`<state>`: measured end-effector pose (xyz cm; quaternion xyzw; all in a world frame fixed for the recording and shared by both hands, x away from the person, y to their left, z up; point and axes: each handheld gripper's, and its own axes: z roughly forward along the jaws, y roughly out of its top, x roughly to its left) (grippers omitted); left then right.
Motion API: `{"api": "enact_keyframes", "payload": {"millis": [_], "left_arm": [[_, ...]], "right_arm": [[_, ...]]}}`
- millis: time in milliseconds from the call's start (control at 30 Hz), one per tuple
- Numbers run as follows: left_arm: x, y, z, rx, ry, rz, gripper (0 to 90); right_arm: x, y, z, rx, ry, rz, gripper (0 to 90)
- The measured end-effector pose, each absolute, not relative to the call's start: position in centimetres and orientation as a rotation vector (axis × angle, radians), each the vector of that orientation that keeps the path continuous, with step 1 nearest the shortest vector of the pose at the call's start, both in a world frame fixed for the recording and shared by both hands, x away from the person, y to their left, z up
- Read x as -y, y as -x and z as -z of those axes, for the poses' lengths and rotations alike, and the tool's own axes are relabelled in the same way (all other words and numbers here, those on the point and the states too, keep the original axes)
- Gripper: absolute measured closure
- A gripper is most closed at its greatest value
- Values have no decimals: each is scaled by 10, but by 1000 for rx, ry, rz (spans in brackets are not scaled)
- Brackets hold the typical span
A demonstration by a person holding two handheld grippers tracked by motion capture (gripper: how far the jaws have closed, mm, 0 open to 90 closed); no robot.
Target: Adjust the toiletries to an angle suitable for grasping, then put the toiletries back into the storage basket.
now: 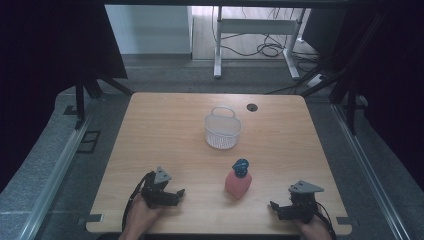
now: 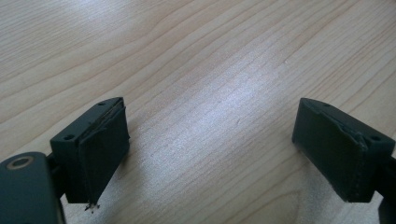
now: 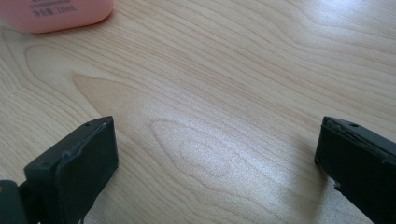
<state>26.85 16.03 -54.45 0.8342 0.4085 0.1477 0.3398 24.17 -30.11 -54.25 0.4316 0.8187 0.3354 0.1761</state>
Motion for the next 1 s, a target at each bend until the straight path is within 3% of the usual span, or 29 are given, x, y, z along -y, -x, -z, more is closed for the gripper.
{"api": "enact_keyframes", "payload": {"millis": [1000], "left_arm": [[-160,-269,544,-1060,-2173,-383,103]], "right_arm": [[301,-242,541,-2334,-1226,-935,0]]}}
